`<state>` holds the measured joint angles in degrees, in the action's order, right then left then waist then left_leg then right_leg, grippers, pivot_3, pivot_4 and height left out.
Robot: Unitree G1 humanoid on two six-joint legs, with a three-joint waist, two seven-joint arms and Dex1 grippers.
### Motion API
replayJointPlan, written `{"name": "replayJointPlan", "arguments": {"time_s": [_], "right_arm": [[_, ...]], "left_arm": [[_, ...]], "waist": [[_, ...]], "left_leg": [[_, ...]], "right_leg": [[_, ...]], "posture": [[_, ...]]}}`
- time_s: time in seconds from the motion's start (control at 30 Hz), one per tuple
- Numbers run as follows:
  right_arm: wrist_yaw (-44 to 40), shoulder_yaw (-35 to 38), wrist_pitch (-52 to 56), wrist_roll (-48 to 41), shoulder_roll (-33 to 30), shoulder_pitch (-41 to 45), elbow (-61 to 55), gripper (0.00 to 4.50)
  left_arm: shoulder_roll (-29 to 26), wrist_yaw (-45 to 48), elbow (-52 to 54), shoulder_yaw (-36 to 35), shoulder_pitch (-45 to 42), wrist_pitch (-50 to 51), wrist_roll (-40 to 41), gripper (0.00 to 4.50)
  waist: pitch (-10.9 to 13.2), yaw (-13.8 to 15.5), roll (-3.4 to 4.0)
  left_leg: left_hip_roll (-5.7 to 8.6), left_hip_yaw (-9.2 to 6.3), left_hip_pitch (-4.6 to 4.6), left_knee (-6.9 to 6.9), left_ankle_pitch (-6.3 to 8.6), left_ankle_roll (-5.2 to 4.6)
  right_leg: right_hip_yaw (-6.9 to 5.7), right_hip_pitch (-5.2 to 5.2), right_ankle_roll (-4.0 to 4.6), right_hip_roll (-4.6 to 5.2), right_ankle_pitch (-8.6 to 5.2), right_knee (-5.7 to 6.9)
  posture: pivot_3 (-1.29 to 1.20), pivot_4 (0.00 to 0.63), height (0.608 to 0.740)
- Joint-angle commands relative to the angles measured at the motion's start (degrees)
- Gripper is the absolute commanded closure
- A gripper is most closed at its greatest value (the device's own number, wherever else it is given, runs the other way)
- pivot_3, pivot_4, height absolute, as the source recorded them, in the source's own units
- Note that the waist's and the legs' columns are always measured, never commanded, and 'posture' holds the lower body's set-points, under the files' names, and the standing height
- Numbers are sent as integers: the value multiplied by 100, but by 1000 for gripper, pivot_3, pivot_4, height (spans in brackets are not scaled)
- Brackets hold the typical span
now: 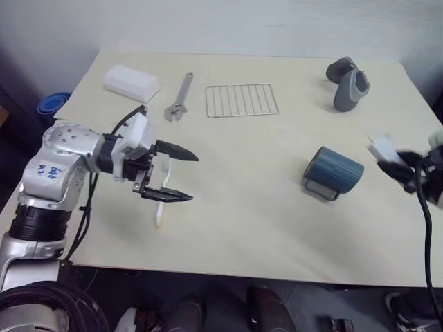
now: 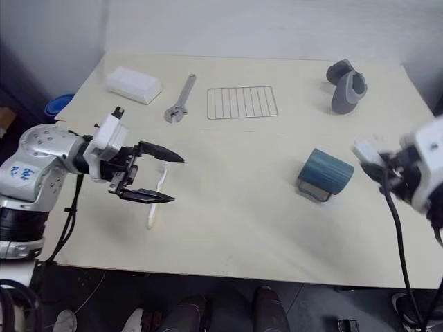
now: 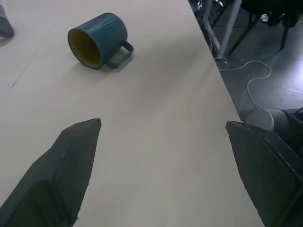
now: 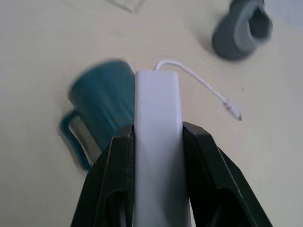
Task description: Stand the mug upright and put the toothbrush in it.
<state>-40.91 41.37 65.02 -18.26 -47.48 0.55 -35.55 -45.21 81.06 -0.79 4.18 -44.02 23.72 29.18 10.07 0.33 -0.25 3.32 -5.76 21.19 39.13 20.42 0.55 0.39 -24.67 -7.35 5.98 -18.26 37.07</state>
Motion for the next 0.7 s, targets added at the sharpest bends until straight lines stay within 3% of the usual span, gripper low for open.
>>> {"name": "replayJointPlan", "arguments": {"time_s": [0.03, 0.23, 0.4, 0.57, 0.7], "right_arm": [[468, 134, -957, 399, 469, -472, 420, 3463], [994, -165, -2324, 846, 927, -903, 1654, 3463], [1023, -8, -2418, 665, 760, -759, 1815, 1744], [830, -57, -1933, 481, 60, -543, 921, 186], [544, -617, -1129, -321, -332, 14, -189, 87]], "left_arm": [[162, 26, 26, -50, -292, 41, 99, 0], [306, 5, 282, -84, -404, 254, 190, 0], [245, -39, 510, -189, -310, 428, 285, 0], [161, -81, 687, -242, -147, 496, 320, 0], [130, -97, 731, -261, -113, 527, 314, 0]], "waist": [[0, -5, 0], [-1, -96, 3], [-2, -110, 4], [-1, -118, 20], [-1, -117, 19]], "left_leg": [[2, 1, 0, 0, -2, -3], [-3, 12, -17, -1, -5, -2], [-5, 10, -17, -1, -6, 0], [-4, 11, -18, 0, -6, 0], [-8, 9, -18, 1, -6, 1]], "right_leg": [[1, 1, -4, 2, 2, 0], [15, 1, -12, -5, 6, 4], [16, 2, -12, -4, 6, 3], [19, 1, -12, -4, 6, -2], [15, 4, -12, -8, 6, -8]], "posture": [[0, 150, 740], [0, 150, 740], [0, 150, 740], [0, 150, 740], [0, 150, 740]]}}
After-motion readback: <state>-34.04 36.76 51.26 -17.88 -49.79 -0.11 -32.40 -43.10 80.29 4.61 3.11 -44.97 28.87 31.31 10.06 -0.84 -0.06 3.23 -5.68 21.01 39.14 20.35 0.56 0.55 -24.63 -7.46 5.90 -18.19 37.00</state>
